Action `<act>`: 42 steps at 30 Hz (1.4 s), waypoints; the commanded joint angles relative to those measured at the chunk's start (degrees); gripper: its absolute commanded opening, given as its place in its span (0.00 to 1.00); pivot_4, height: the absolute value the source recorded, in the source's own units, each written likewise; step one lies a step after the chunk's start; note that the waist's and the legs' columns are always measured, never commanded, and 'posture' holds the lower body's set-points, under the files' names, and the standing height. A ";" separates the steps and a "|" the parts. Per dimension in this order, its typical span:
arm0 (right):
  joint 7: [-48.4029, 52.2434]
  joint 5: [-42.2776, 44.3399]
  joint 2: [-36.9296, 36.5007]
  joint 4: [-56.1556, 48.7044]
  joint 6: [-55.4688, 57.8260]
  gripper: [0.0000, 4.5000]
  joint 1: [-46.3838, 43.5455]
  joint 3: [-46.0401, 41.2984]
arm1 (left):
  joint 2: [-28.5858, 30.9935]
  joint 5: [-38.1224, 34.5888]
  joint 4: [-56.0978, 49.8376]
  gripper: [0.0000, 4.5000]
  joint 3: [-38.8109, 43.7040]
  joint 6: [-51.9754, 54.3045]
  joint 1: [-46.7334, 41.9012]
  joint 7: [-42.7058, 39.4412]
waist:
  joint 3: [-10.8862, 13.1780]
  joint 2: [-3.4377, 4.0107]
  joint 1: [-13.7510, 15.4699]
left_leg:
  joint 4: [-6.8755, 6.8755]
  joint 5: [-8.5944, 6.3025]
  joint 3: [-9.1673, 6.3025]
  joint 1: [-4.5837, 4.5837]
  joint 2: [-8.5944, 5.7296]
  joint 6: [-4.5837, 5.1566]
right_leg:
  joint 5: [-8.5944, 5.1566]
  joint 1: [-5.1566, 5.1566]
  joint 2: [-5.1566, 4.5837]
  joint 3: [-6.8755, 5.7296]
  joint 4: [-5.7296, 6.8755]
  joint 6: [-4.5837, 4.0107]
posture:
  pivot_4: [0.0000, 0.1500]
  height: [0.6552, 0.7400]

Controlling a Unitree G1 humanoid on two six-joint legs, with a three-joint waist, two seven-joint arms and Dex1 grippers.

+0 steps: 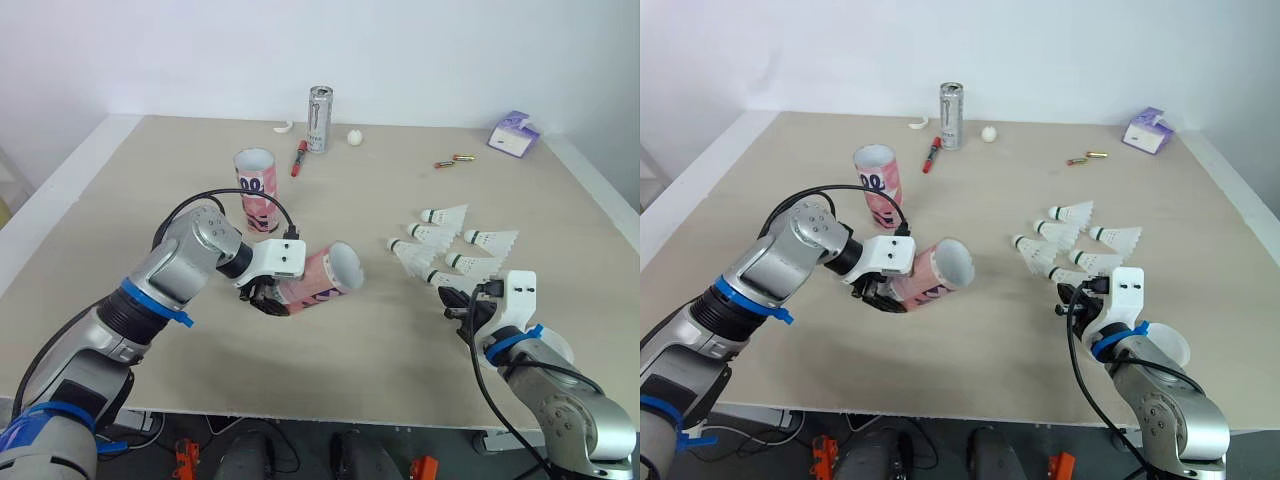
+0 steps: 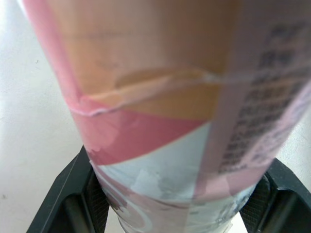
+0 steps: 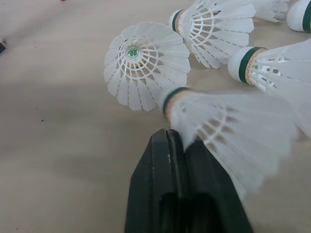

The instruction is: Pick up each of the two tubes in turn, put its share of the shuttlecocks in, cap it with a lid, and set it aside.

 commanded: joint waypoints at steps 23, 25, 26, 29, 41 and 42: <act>31.64 -5.48 -42.96 -19.65 -11.82 0.01 -16.17 9.83 | -4.03 -0.72 5.35 0.66 -0.78 -1.91 -2.53 -0.43 | -0.03 0.35 0.14 | 0.15 0.21 -0.11 -0.40 -0.64 0.38 | 0.03 -0.04 -0.08 0.85 -0.11 0.52 | 1.00 1.00; 32.84 -7.67 -42.67 -18.33 -13.74 0.01 -17.58 12.12 | -4.09 -0.79 5.14 0.66 -0.79 -1.75 -2.48 -0.38 | -0.03 0.34 0.13 | 0.18 0.19 -0.04 -0.44 -0.72 0.40 | 0.04 -0.06 -0.16 0.94 -0.14 0.61 | 1.00 1.00; 33.57 -8.42 -42.42 -17.84 -14.54 0.01 -18.47 13.11 | -4.10 -0.80 5.11 0.66 -0.78 -1.70 -2.46 -0.32 | -0.03 0.34 0.13 | 0.21 0.18 -0.02 -0.46 -0.76 0.42 | 0.04 -0.06 -0.19 0.97 -0.14 0.65 | 1.00 1.00; 34.68 -9.69 -41.14 -16.93 -15.64 0.01 -21.08 15.66 | -4.04 -0.84 4.84 0.66 -0.74 -1.32 -2.39 -0.16 | -0.02 0.33 0.12 | 0.28 0.17 -0.03 -0.52 -0.79 0.44 | 0.04 -0.08 -0.23 0.96 -0.15 0.70 | 1.00 1.00; 32.45 -5.46 -30.82 -15.14 -10.39 0.79 -25.81 16.40 | -3.62 -0.87 4.04 0.66 -0.70 -0.25 -1.57 0.44 | -0.04 0.27 0.12 | 0.30 0.17 -0.09 -0.53 -0.75 0.46 | 0.07 -0.08 -0.18 0.91 -0.11 0.67 | 1.00 1.00; 29.26 -2.04 -27.48 -14.27 -7.90 0.89 -24.36 12.95 | -3.63 -0.86 4.08 0.66 -0.69 -0.22 -1.57 0.48 | -0.05 0.24 0.12 | 0.30 0.17 -0.10 -0.53 -0.75 0.46 | 0.07 -0.08 -0.18 0.92 -0.10 0.67 | 1.00 1.00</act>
